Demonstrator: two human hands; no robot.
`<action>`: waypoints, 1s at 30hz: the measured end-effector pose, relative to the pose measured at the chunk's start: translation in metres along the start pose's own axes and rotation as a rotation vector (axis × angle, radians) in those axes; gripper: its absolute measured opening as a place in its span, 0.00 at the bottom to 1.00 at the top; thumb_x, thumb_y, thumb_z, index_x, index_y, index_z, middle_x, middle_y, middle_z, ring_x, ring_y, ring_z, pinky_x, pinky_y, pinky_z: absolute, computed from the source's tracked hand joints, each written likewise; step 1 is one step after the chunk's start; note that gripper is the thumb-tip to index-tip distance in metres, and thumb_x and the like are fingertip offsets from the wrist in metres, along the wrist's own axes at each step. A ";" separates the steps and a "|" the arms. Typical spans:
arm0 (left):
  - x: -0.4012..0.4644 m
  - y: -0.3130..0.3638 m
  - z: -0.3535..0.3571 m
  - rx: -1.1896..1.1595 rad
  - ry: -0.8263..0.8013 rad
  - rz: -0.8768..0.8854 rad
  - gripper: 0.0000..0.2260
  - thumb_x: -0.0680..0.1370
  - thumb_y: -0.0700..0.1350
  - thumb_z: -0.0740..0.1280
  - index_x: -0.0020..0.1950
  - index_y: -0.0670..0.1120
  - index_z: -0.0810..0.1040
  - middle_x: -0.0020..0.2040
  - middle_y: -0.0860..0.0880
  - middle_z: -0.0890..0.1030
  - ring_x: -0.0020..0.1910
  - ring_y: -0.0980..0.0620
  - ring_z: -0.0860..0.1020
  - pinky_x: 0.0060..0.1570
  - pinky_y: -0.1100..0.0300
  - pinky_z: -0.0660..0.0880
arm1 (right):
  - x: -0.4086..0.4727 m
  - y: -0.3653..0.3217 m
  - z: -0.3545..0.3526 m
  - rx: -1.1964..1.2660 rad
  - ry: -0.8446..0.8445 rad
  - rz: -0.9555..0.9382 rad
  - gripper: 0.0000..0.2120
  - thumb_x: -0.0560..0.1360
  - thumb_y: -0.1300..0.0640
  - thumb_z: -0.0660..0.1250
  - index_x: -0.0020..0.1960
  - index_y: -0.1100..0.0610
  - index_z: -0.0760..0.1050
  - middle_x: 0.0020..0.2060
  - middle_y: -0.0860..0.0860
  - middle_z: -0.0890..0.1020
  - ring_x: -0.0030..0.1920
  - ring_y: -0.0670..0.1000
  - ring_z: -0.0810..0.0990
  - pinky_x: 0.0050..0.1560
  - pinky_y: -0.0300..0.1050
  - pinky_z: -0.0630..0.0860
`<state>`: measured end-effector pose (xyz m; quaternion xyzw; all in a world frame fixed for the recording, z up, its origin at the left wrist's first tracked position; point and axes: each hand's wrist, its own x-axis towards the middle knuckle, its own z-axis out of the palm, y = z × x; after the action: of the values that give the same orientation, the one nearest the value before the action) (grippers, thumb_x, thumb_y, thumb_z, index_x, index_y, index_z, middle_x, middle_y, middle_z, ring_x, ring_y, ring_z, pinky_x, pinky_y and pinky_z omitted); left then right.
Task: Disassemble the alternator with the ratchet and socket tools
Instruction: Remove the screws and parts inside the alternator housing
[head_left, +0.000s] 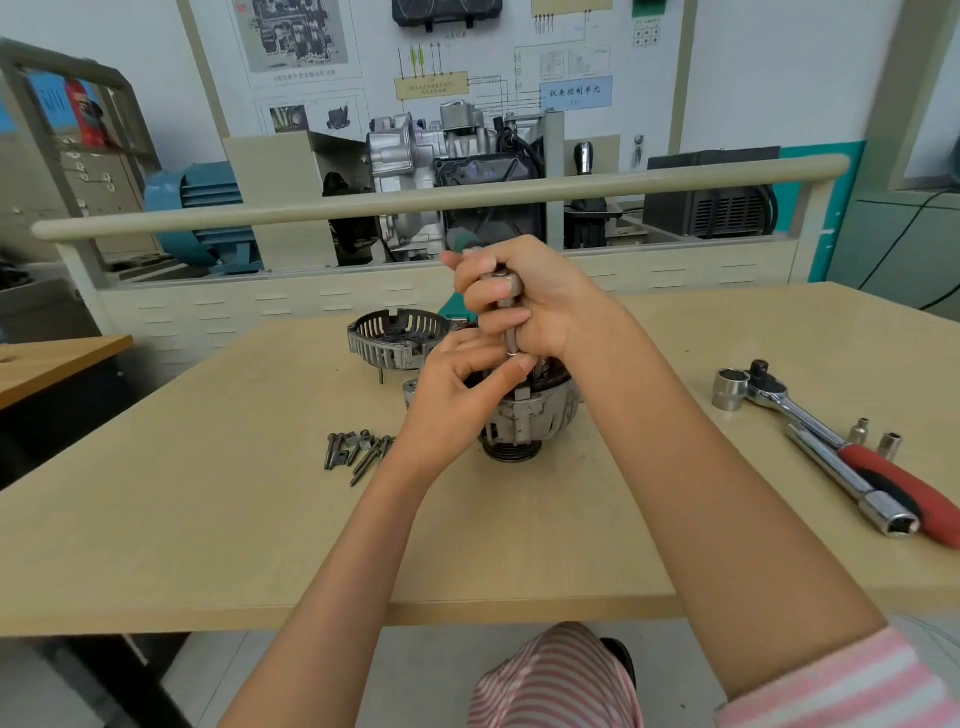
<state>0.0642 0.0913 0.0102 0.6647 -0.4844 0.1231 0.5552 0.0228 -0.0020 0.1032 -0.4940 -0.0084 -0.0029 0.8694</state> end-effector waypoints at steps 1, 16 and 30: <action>0.000 0.001 0.000 0.005 0.001 0.023 0.13 0.76 0.38 0.67 0.31 0.39 0.77 0.31 0.48 0.77 0.40 0.64 0.71 0.53 0.73 0.62 | 0.000 0.002 0.002 0.002 0.062 -0.042 0.08 0.79 0.65 0.50 0.47 0.59 0.67 0.21 0.45 0.67 0.16 0.41 0.64 0.14 0.31 0.49; 0.000 0.000 0.002 0.031 0.014 0.024 0.13 0.77 0.39 0.66 0.32 0.47 0.77 0.35 0.56 0.78 0.44 0.68 0.72 0.51 0.74 0.63 | 0.004 0.001 0.001 0.062 0.207 -0.089 0.12 0.77 0.66 0.47 0.40 0.57 0.65 0.21 0.45 0.67 0.16 0.41 0.63 0.15 0.32 0.48; 0.001 -0.001 0.000 -0.025 0.002 -0.061 0.10 0.77 0.39 0.66 0.36 0.42 0.81 0.38 0.55 0.80 0.47 0.69 0.71 0.54 0.68 0.65 | 0.007 0.001 0.004 0.031 0.166 -0.052 0.12 0.77 0.66 0.47 0.41 0.57 0.65 0.21 0.46 0.67 0.16 0.41 0.63 0.13 0.32 0.49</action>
<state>0.0657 0.0907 0.0104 0.6721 -0.4648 0.1004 0.5676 0.0301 0.0015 0.1046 -0.4783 0.0510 -0.0663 0.8742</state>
